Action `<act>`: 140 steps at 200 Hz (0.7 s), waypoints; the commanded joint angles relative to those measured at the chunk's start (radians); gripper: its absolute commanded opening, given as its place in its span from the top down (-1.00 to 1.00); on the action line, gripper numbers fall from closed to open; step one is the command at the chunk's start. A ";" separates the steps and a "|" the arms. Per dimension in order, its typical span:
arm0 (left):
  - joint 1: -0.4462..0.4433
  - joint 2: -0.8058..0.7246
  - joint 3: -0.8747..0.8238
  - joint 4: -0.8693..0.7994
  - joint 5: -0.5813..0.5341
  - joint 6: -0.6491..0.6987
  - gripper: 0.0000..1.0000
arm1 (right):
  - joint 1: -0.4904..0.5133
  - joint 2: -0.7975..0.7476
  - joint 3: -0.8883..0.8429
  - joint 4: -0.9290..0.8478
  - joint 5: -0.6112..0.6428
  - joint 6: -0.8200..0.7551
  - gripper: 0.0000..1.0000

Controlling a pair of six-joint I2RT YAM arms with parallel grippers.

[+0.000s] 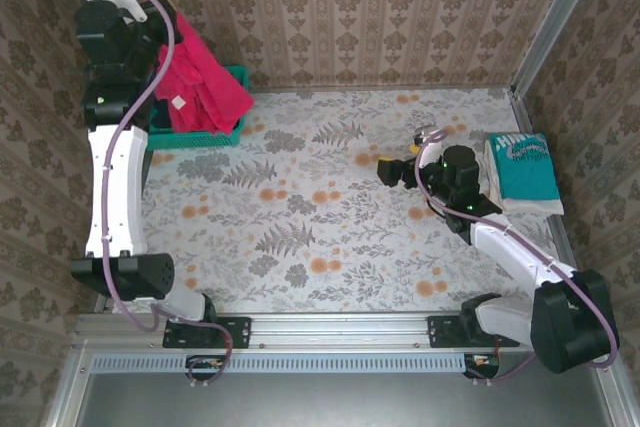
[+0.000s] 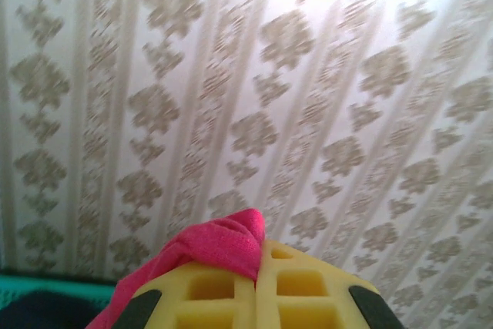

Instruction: Fold and stack the t-shirts

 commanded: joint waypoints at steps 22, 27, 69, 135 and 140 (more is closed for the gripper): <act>-0.110 -0.080 0.081 0.033 0.043 0.092 1.00 | 0.033 0.017 0.018 0.062 -0.046 0.024 -1.00; -0.120 -0.085 0.080 0.027 0.048 0.095 1.00 | 0.041 0.019 0.020 0.064 -0.049 0.020 -1.00; -0.217 -0.138 -0.001 0.014 0.057 0.101 1.00 | 0.142 0.057 0.077 0.078 -0.087 -0.034 -1.00; -0.324 -0.152 -0.180 0.068 0.066 0.002 1.00 | 0.427 0.309 0.348 0.168 -0.005 -0.122 -1.00; -0.326 -0.155 -0.191 0.073 0.065 -0.004 1.00 | 0.438 0.342 0.378 0.162 0.020 -0.116 -1.00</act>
